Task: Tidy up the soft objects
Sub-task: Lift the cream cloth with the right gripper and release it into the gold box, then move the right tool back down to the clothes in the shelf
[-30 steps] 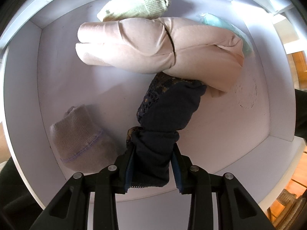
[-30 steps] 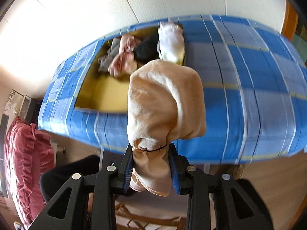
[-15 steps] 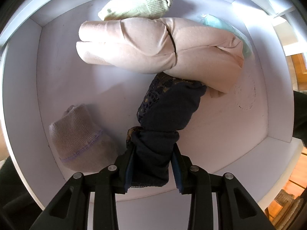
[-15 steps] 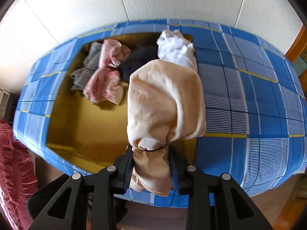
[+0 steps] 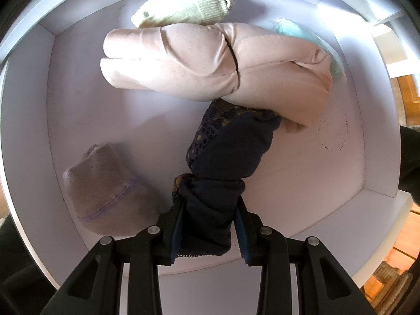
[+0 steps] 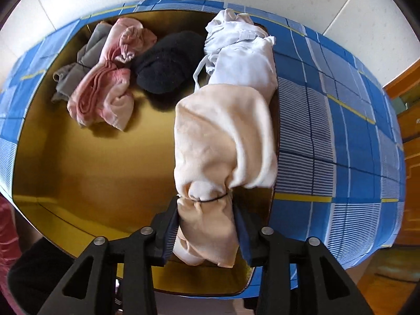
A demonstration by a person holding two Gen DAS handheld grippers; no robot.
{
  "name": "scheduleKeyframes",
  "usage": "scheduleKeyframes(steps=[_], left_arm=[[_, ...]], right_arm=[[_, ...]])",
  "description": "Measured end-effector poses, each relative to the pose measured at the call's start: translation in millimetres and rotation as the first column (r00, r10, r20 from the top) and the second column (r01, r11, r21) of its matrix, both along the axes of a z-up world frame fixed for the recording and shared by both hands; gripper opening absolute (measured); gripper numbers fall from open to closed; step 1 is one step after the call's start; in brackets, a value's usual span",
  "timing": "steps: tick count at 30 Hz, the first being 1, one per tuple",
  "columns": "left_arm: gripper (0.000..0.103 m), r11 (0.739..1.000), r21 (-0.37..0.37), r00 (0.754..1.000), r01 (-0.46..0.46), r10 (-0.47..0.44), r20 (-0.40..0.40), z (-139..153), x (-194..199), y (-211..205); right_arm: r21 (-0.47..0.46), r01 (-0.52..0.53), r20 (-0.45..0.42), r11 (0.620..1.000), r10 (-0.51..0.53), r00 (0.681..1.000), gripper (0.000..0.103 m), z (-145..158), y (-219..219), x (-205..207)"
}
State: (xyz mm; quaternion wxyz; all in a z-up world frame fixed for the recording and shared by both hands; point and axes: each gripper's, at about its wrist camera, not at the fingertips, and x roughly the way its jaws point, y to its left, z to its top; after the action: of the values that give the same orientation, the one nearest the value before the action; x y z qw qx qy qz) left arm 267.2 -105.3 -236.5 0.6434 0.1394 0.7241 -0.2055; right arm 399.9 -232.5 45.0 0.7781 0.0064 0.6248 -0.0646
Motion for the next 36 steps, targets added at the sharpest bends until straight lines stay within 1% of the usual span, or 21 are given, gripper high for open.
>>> scheduleKeyframes(steps=[2, 6, 8, 9, 10, 15, 19, 23, 30, 36], left_arm=[[0.036, 1.000, -0.002, 1.000, -0.002, 0.002, -0.001, 0, 0, 0], [0.036, 1.000, -0.002, 1.000, -0.001, 0.001, -0.001, 1, 1, 0], [0.036, 1.000, -0.001, 1.000, -0.001, 0.001, -0.001, 1, 1, 0], [0.036, 1.000, -0.002, 1.000, -0.001, 0.001, 0.000, 1, 1, 0], [0.036, 1.000, -0.002, 1.000, 0.000, 0.000, -0.001, 0, 1, -1], [0.036, 1.000, -0.005, 1.000, -0.012, 0.012, -0.005, 0, 1, 0], [0.036, 1.000, -0.005, 1.000, -0.013, 0.013, -0.004, 0, 1, -1], [0.036, 1.000, -0.002, 1.000, -0.007, 0.007, -0.002, -1, 1, 1], [0.037, 1.000, 0.006, 1.000, -0.010, 0.010, -0.001, -1, 0, 1], [0.037, 1.000, 0.022, 1.000, -0.002, 0.002, 0.007, -1, -3, 0]], right_arm=[[-0.003, -0.003, 0.013, 1.000, 0.003, 1.000, 0.041, 4, 0, -4], [-0.039, -0.001, 0.044, 0.999, 0.003, 0.999, 0.043, 15, 0, -13], [-0.031, 0.010, 0.064, 0.999, -0.008, 0.998, 0.043, 21, -3, -18], [-0.012, 0.014, 0.080, 1.000, -0.013, 0.997, 0.043, 23, -4, -22], [-0.003, 0.015, 0.086, 1.000, -0.015, 0.996, 0.043, 28, -4, -19], [0.023, 0.016, 0.116, 1.000, -0.019, 0.993, 0.043, 32, -2, -26], [0.020, 0.004, 0.146, 1.000, -0.007, 0.989, 0.043, 32, 0, -36], [0.005, -0.017, 0.174, 1.000, 0.016, 0.985, 0.043, 36, 3, -55], [0.049, -0.027, 0.219, 0.998, 0.016, 0.976, 0.043, 39, -2, -90], [0.047, -0.044, 0.243, 0.998, 0.032, 0.969, 0.043, 40, -2, -117]])
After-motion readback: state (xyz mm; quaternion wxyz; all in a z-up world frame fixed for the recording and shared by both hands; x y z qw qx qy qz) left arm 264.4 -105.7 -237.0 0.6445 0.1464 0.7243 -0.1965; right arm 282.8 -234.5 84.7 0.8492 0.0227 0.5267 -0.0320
